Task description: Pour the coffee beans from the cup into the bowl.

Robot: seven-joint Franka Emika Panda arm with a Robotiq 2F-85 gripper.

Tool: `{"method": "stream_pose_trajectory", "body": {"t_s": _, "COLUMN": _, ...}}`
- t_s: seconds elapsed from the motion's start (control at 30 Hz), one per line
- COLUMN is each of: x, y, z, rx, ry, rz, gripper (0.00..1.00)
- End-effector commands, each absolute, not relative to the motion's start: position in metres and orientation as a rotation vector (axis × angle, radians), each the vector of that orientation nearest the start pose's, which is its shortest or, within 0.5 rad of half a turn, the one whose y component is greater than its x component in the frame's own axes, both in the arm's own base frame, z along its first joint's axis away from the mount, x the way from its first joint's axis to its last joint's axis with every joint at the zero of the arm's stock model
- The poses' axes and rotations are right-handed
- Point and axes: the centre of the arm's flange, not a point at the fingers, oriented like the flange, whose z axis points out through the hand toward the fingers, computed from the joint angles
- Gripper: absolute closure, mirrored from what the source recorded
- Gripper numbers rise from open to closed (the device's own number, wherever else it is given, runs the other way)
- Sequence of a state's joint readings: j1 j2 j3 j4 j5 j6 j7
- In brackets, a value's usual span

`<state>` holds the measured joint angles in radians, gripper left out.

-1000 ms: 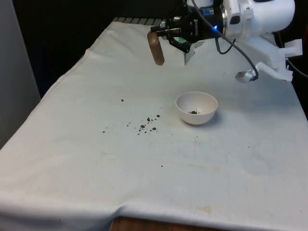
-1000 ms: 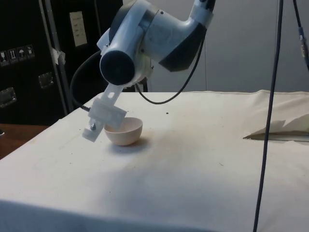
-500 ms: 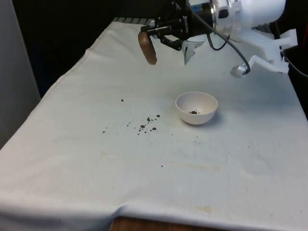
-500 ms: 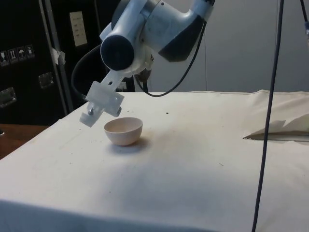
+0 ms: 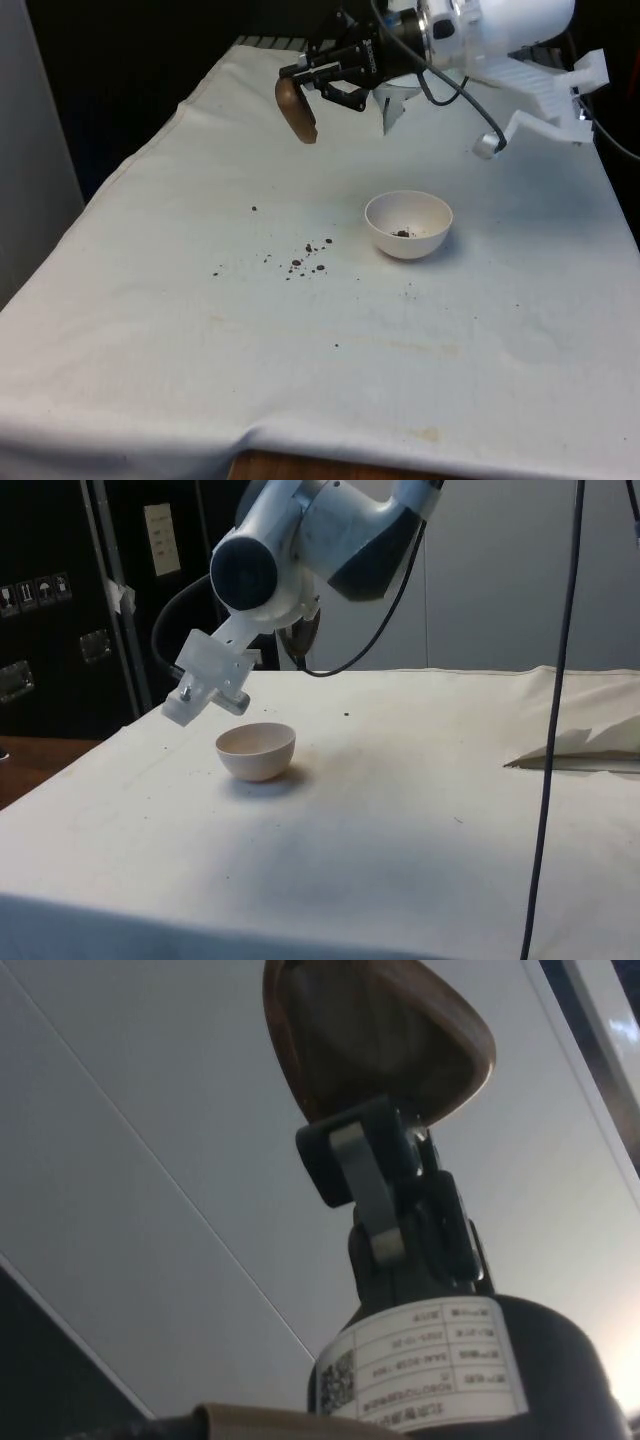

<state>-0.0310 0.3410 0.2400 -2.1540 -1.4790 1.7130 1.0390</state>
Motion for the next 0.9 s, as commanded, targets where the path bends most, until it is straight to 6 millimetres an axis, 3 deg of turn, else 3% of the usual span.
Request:
{"method": "stream_pose_trajectory", "body": {"t_s": 0.0, "x": 0.542, "y": 0.015, "z": 0.258, "rx": 1.850, "ry": 0.076, "rz": 0.241, "gripper": 1.00}}
{"method": "stream_pose_trajectory", "body": {"t_s": 0.87, "x": 0.549, "y": -0.023, "z": 0.250, "rx": 1.968, "ry": 0.026, "rz": 0.240, "gripper": 1.00}}
